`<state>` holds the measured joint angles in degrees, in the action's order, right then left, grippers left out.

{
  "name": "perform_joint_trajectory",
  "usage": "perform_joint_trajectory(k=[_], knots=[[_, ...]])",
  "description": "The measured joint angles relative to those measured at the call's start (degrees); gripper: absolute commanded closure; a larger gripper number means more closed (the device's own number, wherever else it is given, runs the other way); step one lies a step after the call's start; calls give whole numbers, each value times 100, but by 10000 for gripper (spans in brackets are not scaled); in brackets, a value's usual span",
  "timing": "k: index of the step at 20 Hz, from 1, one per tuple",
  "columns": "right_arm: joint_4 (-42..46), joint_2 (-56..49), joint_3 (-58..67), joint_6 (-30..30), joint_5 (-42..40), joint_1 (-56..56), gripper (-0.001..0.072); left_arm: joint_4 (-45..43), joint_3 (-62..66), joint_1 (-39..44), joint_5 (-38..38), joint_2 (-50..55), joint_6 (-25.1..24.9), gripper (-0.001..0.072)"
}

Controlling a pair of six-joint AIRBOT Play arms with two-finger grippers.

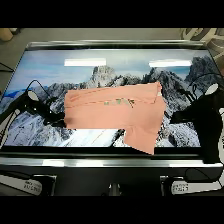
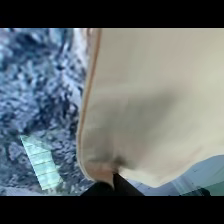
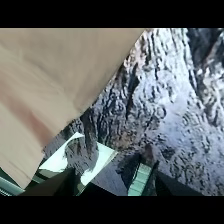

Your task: Fold the shirts.

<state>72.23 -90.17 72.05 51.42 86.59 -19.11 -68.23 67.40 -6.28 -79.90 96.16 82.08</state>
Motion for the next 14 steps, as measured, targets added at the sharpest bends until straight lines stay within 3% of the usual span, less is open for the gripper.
perform_joint_trajectory(k=[7, 10, 11, 12, 13, 14], knots=[[-1119, 319, -1537, -481, -1143, 4, 224, -94, -9, 28, 337, -317, 17, 679], [-1613, 350, -1873, -562, -1593, 33, 258, -22, -9, 52, 317, -439, 17, 679], [-1755, 341, -1939, -581, -1753, 98, 378, 7, -9, 72, 315, -459, 7, 679], [-1784, 334, -1989, -595, -1939, 181, 633, 20, -9, 98, 317, -472, -26, 680], [-1821, 304, -2031, -601, -2135, 286, 691, 92, -7, 138, 315, -487, -50, 680], [-1853, 306, -2057, -599, -2218, 393, 691, 114, 7, 177, 313, -501, -70, 680]])
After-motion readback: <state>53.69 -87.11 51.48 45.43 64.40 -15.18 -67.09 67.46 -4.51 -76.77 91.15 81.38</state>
